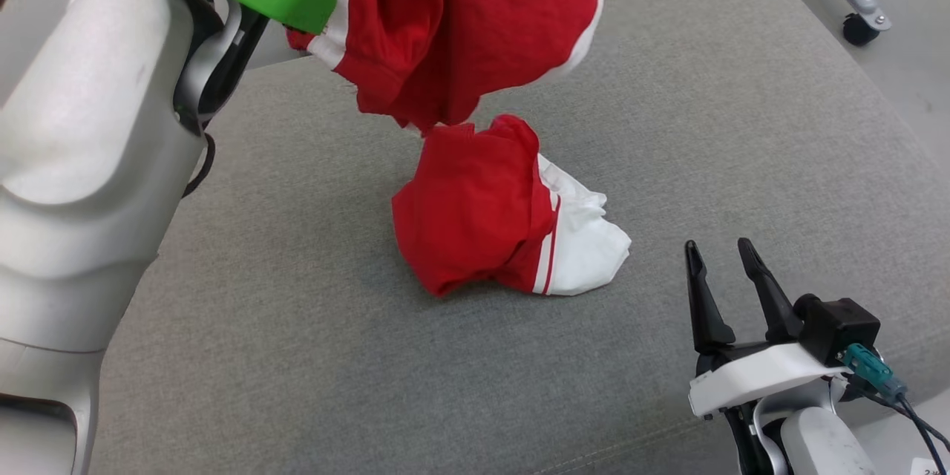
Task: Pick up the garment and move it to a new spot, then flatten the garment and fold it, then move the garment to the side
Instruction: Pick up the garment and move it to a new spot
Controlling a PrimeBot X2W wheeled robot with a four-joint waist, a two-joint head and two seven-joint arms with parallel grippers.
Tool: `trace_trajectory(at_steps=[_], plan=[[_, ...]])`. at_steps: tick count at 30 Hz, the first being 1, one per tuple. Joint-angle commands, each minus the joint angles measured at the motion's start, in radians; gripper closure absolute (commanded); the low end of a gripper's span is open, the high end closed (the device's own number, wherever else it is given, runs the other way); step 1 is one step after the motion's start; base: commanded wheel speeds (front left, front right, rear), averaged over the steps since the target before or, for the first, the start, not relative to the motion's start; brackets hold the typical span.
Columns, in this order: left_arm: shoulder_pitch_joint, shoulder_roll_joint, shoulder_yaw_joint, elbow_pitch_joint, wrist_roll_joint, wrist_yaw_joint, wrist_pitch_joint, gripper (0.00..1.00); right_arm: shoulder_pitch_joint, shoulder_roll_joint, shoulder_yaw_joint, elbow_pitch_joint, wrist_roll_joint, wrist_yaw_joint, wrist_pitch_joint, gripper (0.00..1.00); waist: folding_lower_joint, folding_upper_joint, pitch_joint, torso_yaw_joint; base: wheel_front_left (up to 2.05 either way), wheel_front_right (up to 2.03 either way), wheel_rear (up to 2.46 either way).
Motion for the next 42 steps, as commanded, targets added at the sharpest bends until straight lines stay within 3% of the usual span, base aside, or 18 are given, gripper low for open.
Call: trace_trajectory(at_steps=[1,13,28,36,42], plan=[[0.021,0.011,0.004,-0.009,-0.016,0.009,-0.005,1.0,0.002,-0.001,-0.001,-0.001,-0.005,-0.001,-0.003,0.0,0.0,0.0,-0.006,0.04,0.0,0.0,0.0],[0.185,0.09,0.037,-0.012,-0.05,0.046,-0.023,1.0,-0.009,-0.002,0.009,-0.009,-0.022,-0.001,-0.003,0.0,0.0,0.0,-0.015,0.273,0.0,0.0,0.0],[0.336,0.202,0.113,0.007,-0.086,0.077,-0.039,1.0,-0.008,-0.002,0.029,-0.01,-0.053,-0.001,-0.003,0.0,0.0,0.0,-0.019,0.495,0.0,0.0,0.0],[0.38,0.241,0.175,0.019,-0.098,0.09,-0.045,1.0,-0.032,-0.002,0.048,-0.01,-0.068,-0.001,-0.003,0.0,0.0,0.0,0.002,0.55,0.0,0.0,0.0],[0.384,0.255,0.231,0.028,-0.089,0.081,-0.045,1.0,-0.049,-0.003,0.054,-0.021,-0.087,-0.001,0.005,0.0,0.0,0.0,0.032,0.539,0.0,0.0,0.0]])
